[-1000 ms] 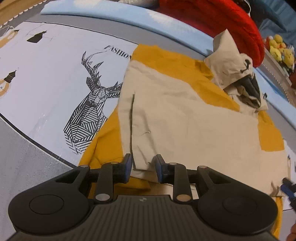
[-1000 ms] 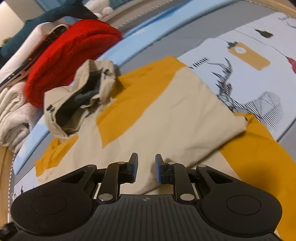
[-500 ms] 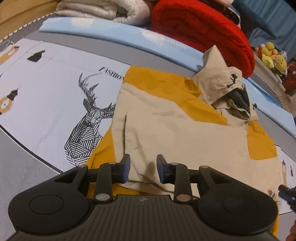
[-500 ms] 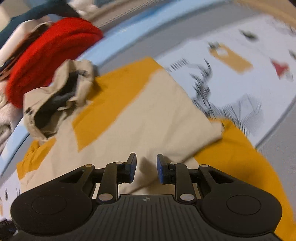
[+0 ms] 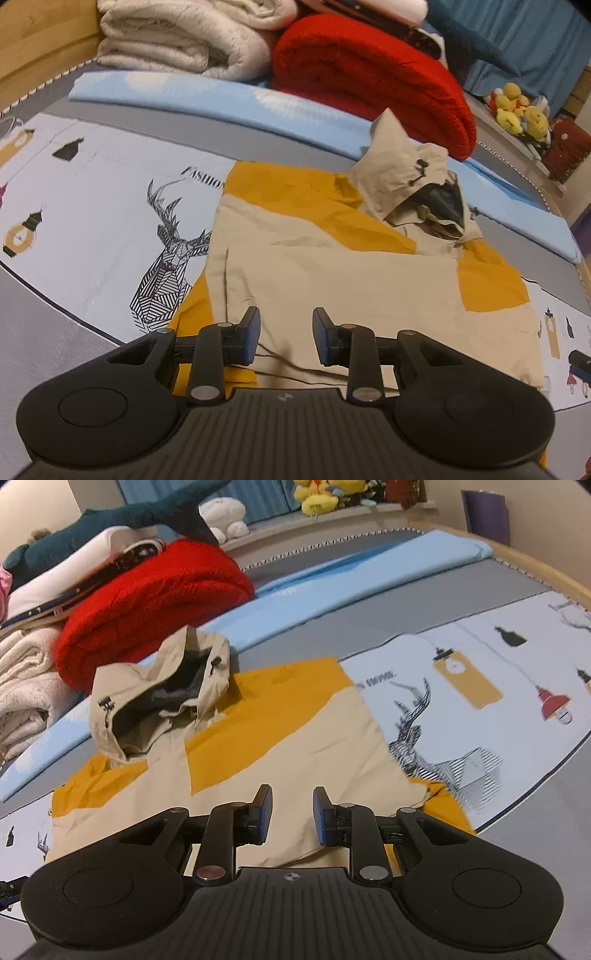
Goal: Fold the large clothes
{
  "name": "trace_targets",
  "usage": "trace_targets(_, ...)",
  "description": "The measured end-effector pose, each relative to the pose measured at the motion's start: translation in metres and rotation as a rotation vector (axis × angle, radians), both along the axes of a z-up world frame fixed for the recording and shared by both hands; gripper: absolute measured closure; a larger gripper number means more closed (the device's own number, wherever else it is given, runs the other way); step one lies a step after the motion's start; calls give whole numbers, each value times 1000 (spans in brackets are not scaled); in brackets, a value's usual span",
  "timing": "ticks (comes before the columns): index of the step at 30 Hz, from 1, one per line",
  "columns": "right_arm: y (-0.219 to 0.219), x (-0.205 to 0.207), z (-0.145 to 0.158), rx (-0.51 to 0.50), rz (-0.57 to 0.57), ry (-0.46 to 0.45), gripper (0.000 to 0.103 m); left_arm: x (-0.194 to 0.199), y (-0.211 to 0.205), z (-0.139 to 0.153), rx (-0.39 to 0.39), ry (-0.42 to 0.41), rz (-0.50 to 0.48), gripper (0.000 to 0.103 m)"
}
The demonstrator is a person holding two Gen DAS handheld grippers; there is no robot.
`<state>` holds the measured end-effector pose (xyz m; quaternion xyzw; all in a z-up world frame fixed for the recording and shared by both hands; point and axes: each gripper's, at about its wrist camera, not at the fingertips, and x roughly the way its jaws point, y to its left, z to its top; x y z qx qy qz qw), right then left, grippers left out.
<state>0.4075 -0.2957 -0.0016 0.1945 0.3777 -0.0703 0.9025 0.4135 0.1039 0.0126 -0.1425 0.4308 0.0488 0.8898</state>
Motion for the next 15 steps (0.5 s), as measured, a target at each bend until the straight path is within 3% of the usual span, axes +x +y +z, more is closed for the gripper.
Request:
trace_targets(9,-19,-24,26,-35,-15,-47,78,-22,-10,29,96,-57,-57,69)
trace_targets(15,-29,-31,41,-57,-9,-72,78,-60,-1,68,184,-133,-66,69)
